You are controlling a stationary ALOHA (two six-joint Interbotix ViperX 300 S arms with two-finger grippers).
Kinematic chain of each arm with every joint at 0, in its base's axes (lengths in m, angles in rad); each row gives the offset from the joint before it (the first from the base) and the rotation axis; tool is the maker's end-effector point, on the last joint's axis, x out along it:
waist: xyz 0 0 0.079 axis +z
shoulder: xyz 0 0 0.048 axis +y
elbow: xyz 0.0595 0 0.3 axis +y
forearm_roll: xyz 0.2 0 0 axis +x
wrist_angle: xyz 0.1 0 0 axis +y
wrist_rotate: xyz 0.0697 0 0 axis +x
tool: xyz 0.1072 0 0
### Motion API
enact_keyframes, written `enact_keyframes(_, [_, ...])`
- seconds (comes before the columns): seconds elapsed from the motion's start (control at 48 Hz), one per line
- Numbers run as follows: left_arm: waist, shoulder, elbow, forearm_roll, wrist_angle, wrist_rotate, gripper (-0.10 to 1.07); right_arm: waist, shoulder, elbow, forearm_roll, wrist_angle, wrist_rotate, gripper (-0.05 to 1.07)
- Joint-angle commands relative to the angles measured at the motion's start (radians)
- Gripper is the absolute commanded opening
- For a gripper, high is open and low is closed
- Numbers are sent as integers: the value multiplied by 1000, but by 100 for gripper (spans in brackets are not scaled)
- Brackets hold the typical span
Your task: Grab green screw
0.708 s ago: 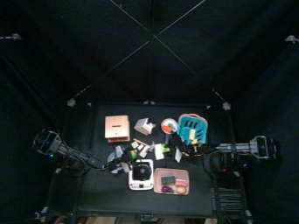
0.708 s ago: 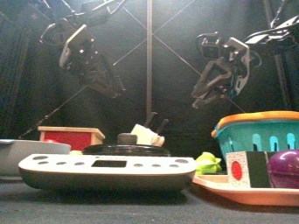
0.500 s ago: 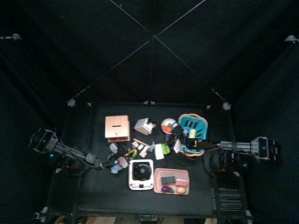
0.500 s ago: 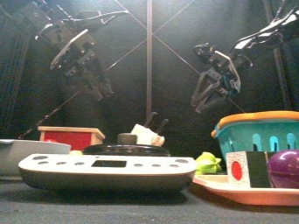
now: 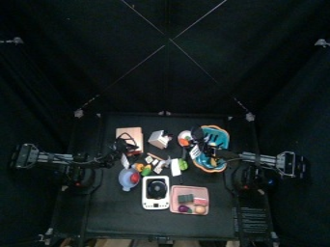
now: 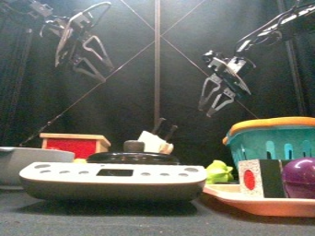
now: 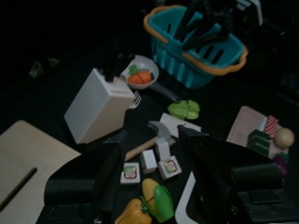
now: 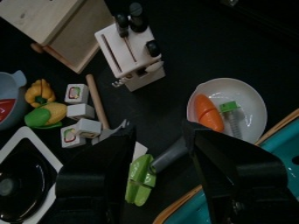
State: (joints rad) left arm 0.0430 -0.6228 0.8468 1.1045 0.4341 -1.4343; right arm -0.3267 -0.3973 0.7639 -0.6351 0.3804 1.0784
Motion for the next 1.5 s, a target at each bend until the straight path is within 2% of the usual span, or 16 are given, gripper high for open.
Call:
enact_keyframes(0.0, [95,-28,-23,-52,-89,124,86,-9,-9,-29,11,2,-2,83])
enact_keyframes(0.104, [160,-20,-46,-112,-120,287,86,-15,-3,-32,25,3,-2,83])
enact_keyframes(0.292, [212,31,-141,-253,-110,604,87,-35,15,-38,26,3,-2,82])
enact_keyframes(0.479, [288,138,-282,-480,40,931,87,-75,44,-51,14,-8,-5,83])
enact_keyframes(0.542, [325,187,-322,-572,81,1066,87,-86,55,-55,6,-14,-5,83])
enact_keyframes(0.604, [360,235,-344,-664,71,1187,87,-104,66,-63,-11,-14,-5,83])
enact_keyframes(0.646, [376,249,-348,-706,51,1232,87,-117,71,-67,-21,-9,-5,83])
enact_keyframes(0.708, [407,267,-337,-795,-31,1319,87,-138,74,-74,-32,-3,-5,82])
enact_keyframes(0.792, [437,270,-298,-873,-166,1384,86,-176,81,-84,-31,11,-6,83])
enact_keyframes(0.896, [462,255,-206,-936,-327,1436,86,-195,92,-109,-29,43,-8,83])
enact_keyframes(1.104, [459,230,-44,-965,-531,1443,86,-181,144,-173,-6,198,-57,83])
enact_keyframes(1.188, [431,198,17,-965,-604,1443,86,-170,170,-229,97,282,-172,82])
enact_keyframes(1.292, [400,160,74,-966,-706,1440,86,-176,190,-307,273,357,-380,82])
enact_keyframes(1.396, [385,123,124,-968,-788,1440,86,-216,212,-344,428,367,-563,82])
enact_keyframes(1.479, [379,109,153,-968,-807,1442,86,-244,239,-339,526,356,-678,82])
